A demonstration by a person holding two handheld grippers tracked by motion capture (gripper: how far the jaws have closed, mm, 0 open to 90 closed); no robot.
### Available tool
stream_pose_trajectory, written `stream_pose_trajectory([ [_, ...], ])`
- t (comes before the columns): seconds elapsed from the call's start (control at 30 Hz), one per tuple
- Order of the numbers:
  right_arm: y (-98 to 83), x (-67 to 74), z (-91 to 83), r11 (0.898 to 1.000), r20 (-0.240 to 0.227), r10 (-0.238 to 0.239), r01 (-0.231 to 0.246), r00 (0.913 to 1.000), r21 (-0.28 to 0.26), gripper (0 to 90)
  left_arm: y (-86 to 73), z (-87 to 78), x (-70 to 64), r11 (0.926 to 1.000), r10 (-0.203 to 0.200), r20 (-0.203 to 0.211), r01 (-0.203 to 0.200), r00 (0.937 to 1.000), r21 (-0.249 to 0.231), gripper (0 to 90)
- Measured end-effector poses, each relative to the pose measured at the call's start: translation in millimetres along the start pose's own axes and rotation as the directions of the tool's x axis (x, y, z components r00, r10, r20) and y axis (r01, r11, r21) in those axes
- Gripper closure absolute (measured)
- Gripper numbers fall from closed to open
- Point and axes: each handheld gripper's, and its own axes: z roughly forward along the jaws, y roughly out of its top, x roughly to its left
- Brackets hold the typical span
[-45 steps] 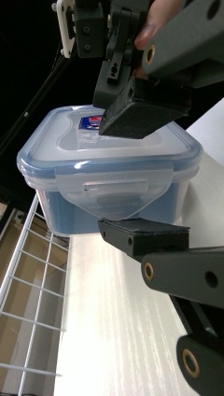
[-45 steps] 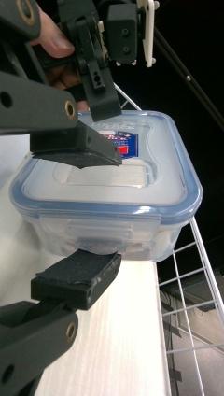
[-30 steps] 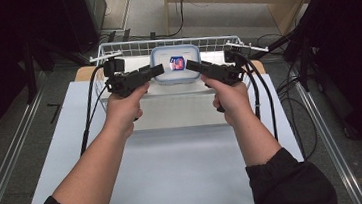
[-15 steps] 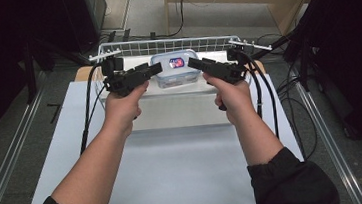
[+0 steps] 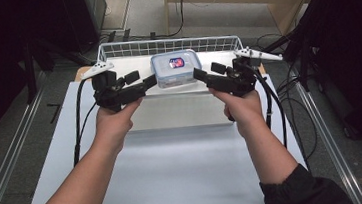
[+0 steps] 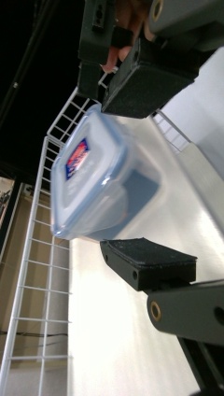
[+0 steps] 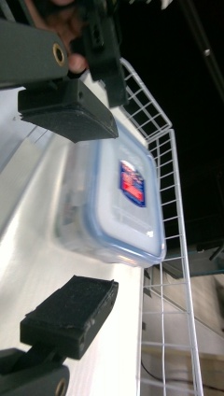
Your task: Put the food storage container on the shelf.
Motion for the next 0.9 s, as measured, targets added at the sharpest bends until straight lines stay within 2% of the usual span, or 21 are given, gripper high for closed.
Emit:
stream_pose_trajectory([
  [0.03,-8.1,3.7,-7.8,0.999,0.016,-0.048,0.049,0.9987,-0.014,22.0,-7.6,-9.1,-2.1,0.9997,0.025,-0.002,-0.025,0.9997,-0.006,26.8],
  [0.07,-8.1,3.7,-7.8,0.999,0.016,-0.048,0.049,0.9987,-0.014,22.0,-7.6,-9.1,-2.1,0.9997,0.025,-0.002,-0.025,0.9997,-0.006,26.6],
  [0.1,-16.7,6.4,-14.8,0.996,0.024,-0.086,0.087,0.9960,-0.019,22.2,-18.2,-18.8,-4.3,0.9982,0.060,-0.004,-0.060,0.9982,-0.006,26.3],
  [0.13,-16.7,6.4,-14.8,0.996,0.024,-0.086,0.087,0.9960,-0.019,22.2,-18.2,-18.8,-4.3,0.9982,0.060,-0.004,-0.060,0.9982,-0.006,26.3],
  [0.17,-26.1,7.8,-20.3,0.994,0.032,-0.106,0.107,0.9938,-0.016,21.1,-29.7,-25.8,-6.8,0.9956,0.094,-0.002,-0.094,0.9956,-0.001,26.3],
  [0.2,-26.1,7.8,-20.3,0.994,0.032,-0.106,0.107,0.9938,-0.016,21.1,-29.7,-25.8,-6.8,0.9956,0.094,-0.002,-0.094,0.9956,-0.001,26.3],
  [0.23,-36.0,8.7,-25.0,0.993,0.042,-0.118,0.119,0.9921,-0.019,19.5,-40.2,-31.8,-9.0,0.9927,0.120,-0.005,-0.120,0.9927,-0.002,26.3],
  [0.27,-36.0,8.7,-25.0,0.993,0.042,-0.118,0.119,0.9921,-0.019,19.5,-40.2,-31.8,-9.0,0.9927,0.120,-0.005,-0.120,0.9927,-0.002,26.2],
  [0.3,-45.9,9.5,-29.2,0.990,0.053,-0.138,0.139,0.9890,-0.022,17.4,-51.9,-37.7,-11.1,0.9881,0.154,-0.014,-0.154,0.9880,0.003,26.1],
  [0.33,-45.9,9.5,-29.2,0.990,0.053,-0.138,0.139,0.9890,-0.022,17.4,-51.9,-37.7,-11.1,0.9881,0.154,-0.014,-0.154,0.9880,0.003,25.7],
  [0.37,-56.0,11.0,-33.1,0.987,0.067,-0.160,0.162,0.9849,-0.025,15.2,-62.5,-41.9,-12.0,0.9835,0.181,-0.025,-0.180,0.9832,0.016,24.6],
  [0.43,-65.8,11.6,-36.0,0.985,0.072,-0.169,0.171,0.9830,-0.025,13.9,-73.5,-46.4,-12.2,0.9791,0.202,-0.033,-0.201,0.9789,0.032,23.7],
  [0.47,-65.8,11.6,-36.0,0.985,0.072,-0.169,0.171,0.9830,-0.025,13.9,-73.5,-46.4,-12.2,0.9791,0.202,-0.033,-0.201,0.9789,0.032,23.7],
  [0.5,-75.8,12.4,-40.0,0.984,0.072,-0.173,0.175,0.9823,-0.025,13.7,-83.9,-49.9,-12.4,0.9764,0.213,-0.036,-0.211,0.9764,0.043,23.5],
  [0.53,-80.9,12.9,-41.8,0.984,0.069,-0.173,0.175,0.9825,-0.024,13.6,-83.9,-49.9,-12.4,0.9764,0.213,-0.036,-0.211,0.9764,0.043,22.8],
  [0.57,-86.2,13.3,-43.5,0.983,0.066,-0.179,0.181,0.9816,-0.019,13.4,-94.7,-53.3,-12.6,0.9724,0.228,-0.046,-0.225,0.9726,0.063,21.6],
  [0.6,-86.2,13.3,-43.5,0.983,0.066,-0.179,0.181,0.9816,-0.019,13.4,-94.7,-53.3,-12.6,0.9724,0.228,-0.046,-0.225,0.9726,0.063,21.0],
  [0.63,-97.7,13.8,-47.3,0.980,0.071,-0.198,0.199,0.9776,-0.014,13.4,-105.5,-56.7,-12.9,0.9679,0.243,-0.056,-0.239,0.9683,0.079,20.0],
  [0.8,-128.7,13.1,-58.5,0.975,0.091,-0.223,0.223,0.9706,0.011,13.4,-131.0,-67.3,-14.0,0.9535,0.286,-0.087,-0.275,0.9541,0.123,16.1],
  [0.87,-142.1,11.4,-63.2,0.974,0.101,-0.225,0.224,0.9690,0.021,13.4,-136.8,-70.0,-14.0,0.9520,0.289,-0.090,-0.277,0.9530,0.131,15.7],
  [0.9,-142.1,11.4,-63.2,0.974,0.101,-0.225,0.224,0.9690,0.021,13.4,-144.5,-73.8,-14.2,0.9509,0.288,-0.085,-0.274,0.9538,0.143,15.7],
])
